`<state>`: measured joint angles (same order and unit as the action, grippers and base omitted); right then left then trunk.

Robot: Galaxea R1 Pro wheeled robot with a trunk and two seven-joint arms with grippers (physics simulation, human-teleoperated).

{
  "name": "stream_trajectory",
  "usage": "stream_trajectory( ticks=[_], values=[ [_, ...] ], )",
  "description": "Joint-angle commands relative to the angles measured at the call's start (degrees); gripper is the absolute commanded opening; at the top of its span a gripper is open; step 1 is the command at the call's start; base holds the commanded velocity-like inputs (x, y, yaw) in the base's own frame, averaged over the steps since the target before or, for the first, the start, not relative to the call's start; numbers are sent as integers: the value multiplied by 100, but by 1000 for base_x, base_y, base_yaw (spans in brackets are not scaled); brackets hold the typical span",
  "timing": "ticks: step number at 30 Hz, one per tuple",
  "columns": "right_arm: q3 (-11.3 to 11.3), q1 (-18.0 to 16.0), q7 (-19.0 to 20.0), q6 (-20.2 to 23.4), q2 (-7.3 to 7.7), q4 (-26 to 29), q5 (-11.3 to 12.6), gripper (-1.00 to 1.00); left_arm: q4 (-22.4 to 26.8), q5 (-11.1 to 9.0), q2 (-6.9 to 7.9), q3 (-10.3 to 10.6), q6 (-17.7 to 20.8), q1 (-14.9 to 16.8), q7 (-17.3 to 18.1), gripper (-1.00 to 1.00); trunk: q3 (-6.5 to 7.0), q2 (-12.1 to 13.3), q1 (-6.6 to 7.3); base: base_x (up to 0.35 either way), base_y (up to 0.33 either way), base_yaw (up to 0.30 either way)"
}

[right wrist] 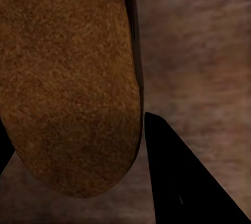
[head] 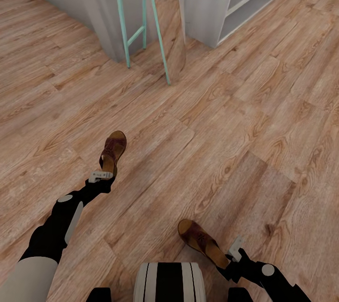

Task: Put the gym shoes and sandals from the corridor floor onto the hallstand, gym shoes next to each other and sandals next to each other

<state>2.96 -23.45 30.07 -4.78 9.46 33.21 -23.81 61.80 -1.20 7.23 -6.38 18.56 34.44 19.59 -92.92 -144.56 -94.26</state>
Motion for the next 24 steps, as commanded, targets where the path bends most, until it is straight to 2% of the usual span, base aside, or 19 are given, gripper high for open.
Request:
stream_trajectory(
  ticks=[1,20,23,24],
  values=[
    [12,-1,-2,-23,4,1,-36,-100,7,-12,-2,-12,43,2,27,-100,19,0,3,0,0,0],
    [2,-1,-8,-43,11,1,-33,-100,-41,-4,12,-16,18,-19,27,-100,440,26,52,0,0,0],
    [-125,-1,-5,-47,12,3,-26,-100,-68,16,28,-22,6,-29,36,-100,507,30,60,0,0,0],
    [-260,-1,-3,-48,9,7,-23,-100,-82,26,44,-26,2,-39,38,-100,529,31,63,0,0,0]
  ],
)
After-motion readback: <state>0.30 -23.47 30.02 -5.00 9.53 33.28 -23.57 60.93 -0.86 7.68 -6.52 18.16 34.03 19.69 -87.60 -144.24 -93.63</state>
